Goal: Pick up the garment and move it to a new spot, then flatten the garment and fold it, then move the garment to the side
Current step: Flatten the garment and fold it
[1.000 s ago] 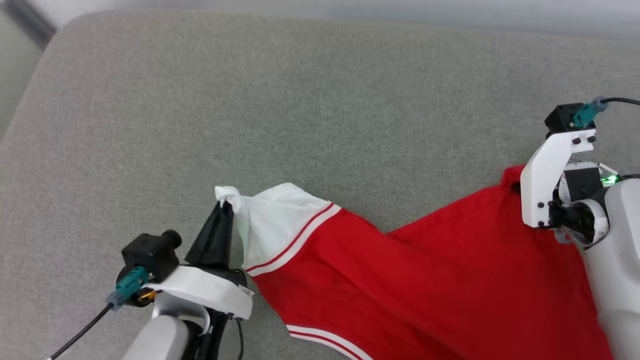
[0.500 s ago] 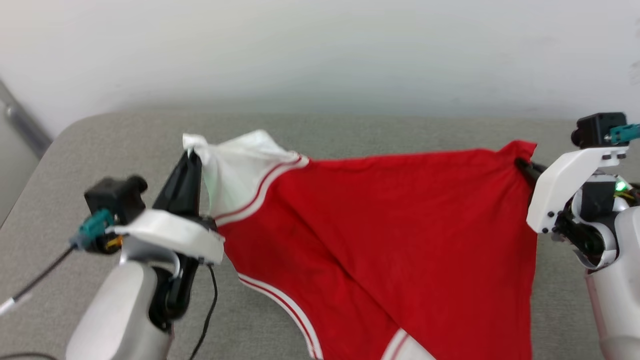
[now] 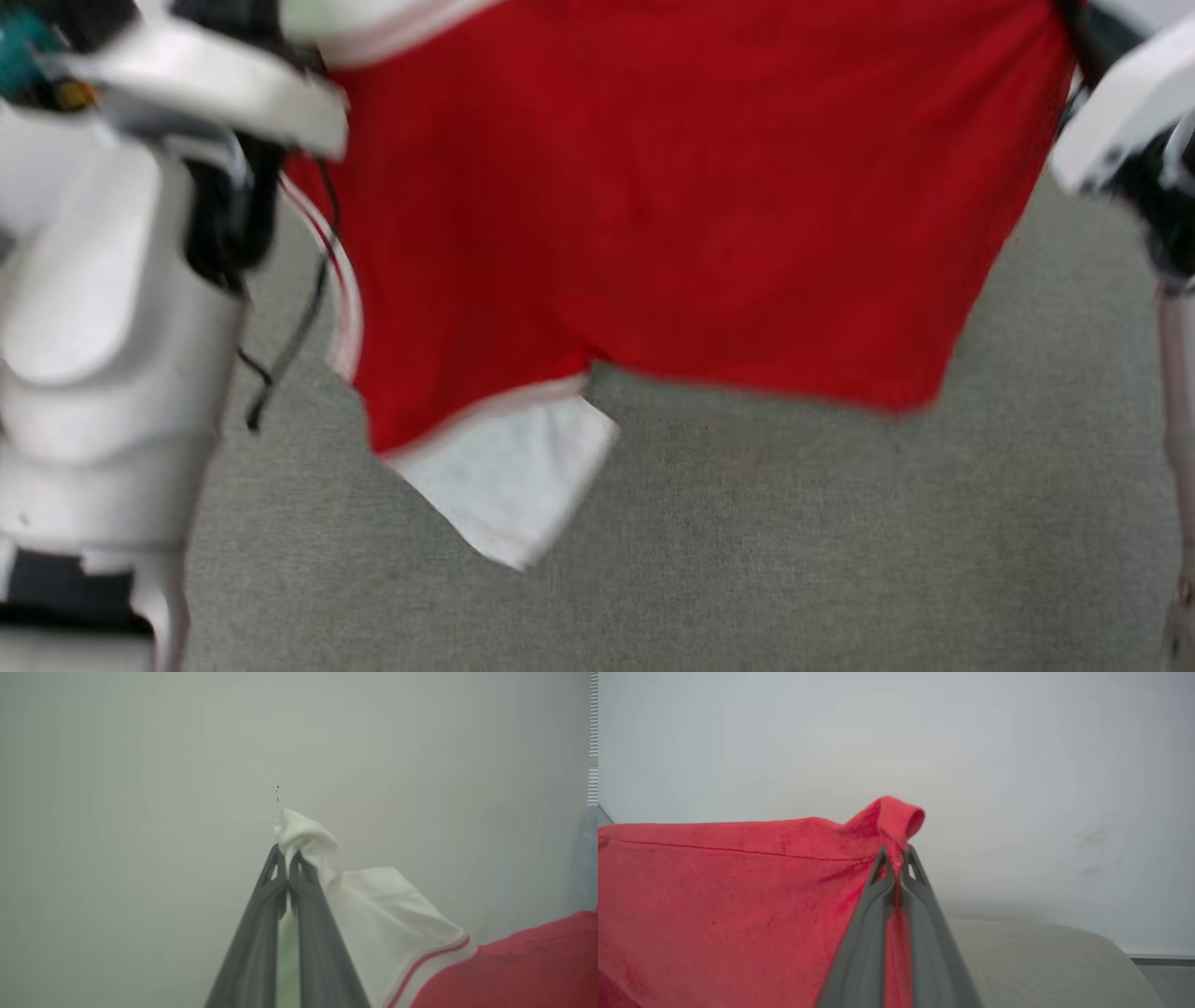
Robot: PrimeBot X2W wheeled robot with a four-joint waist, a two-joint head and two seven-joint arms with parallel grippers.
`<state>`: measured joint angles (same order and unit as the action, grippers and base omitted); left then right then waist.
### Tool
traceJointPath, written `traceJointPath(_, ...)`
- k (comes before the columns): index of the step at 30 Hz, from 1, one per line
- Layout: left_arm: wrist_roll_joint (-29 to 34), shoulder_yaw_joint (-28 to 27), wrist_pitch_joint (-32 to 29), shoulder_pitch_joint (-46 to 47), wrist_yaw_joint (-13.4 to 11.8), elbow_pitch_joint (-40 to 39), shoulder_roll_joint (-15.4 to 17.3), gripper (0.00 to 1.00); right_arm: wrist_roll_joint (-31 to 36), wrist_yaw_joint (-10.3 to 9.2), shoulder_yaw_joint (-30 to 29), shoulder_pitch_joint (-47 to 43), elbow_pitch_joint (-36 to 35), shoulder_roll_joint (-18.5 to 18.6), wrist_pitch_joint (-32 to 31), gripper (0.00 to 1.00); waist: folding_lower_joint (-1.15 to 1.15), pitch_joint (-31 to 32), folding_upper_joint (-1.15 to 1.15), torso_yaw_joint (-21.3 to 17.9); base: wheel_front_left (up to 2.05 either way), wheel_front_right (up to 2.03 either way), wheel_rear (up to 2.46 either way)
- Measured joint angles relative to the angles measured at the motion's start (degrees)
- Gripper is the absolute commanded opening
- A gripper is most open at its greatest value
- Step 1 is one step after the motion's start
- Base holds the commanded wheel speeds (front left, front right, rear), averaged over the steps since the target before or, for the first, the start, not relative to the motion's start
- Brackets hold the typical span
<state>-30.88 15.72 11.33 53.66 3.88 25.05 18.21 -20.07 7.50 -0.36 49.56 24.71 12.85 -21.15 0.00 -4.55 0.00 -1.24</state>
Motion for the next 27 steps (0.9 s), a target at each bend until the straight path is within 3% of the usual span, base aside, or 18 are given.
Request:
traceJointPath(13, 3.35, -1.63, 1.45, 36.56, 2.25, 7.9, 5.43, 0.0, 2.36, 0.0, -2.48, 33.51, 3.7, -1.25, 5.27, 0.0, 0.02, -20.74, 0.0, -1.29, 0.0, 0.0, 0.0)
traceJointPath(20, 3.5, -1.02, 0.6, 46.88, 2.76, 11.87, 5.99, 0.0, 3.85, 0.0, -1.98, 46.18, 9.07, -0.55, 6.81, 0.0, 0.01, -30.21, 0.0, -1.64, 0.0, 0.0, 0.0)
traceJointPath(27, 2.85, 0.7, 1.15, 47.52, 3.19, 18.46, 5.65, 0.0, 3.96, 0.0, 1.03, 49.54, 17.94, -1.37, 9.11, 0.0, 0.02, -37.01, 0.0, -1.56, 0.0, 0.0, 0.0)
